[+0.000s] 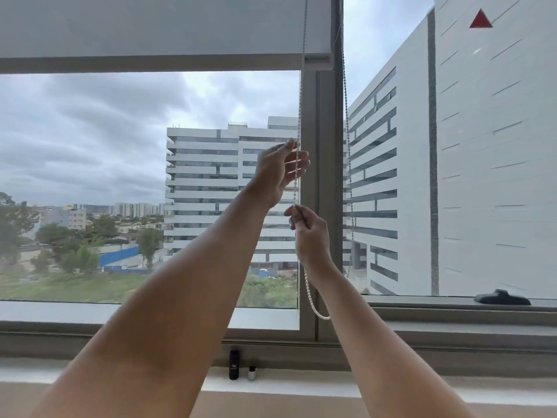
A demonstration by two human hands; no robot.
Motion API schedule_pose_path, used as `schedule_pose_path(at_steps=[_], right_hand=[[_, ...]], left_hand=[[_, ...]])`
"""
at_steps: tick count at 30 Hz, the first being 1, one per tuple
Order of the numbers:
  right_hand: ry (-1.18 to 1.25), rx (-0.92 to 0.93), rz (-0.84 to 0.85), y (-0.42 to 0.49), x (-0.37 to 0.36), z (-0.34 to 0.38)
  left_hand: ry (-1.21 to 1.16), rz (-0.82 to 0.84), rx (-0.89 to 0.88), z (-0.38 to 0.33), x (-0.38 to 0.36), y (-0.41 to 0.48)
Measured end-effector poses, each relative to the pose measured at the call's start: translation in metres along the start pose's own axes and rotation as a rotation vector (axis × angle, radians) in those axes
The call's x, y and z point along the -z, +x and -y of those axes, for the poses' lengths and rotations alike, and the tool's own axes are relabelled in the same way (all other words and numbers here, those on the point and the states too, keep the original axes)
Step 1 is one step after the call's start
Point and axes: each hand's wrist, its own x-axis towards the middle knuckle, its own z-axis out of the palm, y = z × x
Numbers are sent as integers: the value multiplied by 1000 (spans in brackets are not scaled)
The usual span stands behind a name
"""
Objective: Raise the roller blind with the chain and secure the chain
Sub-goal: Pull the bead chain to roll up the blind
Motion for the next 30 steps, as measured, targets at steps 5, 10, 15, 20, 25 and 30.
schedule_pose_path(at_steps=[5,10,15,20,25,30], right_hand=[[10,19,31,-4,1,5],[36,34,46,-5,3,8],[101,-11,152,-7,14,9],[117,-111,256,-8,26,12],[173,-135,135,9,30,28],[159,-85,108,35,19,59]], left_hand=[[77,-29,-8,-8,-14,3],[-4,-32,-135,-1,-20,2],[-138,33,-211,6,-18,-1],[-197,78,-195,27,-7,-8],[-238,83,-144,53,7,-22],[-223,74,-63,78,7,-45]])
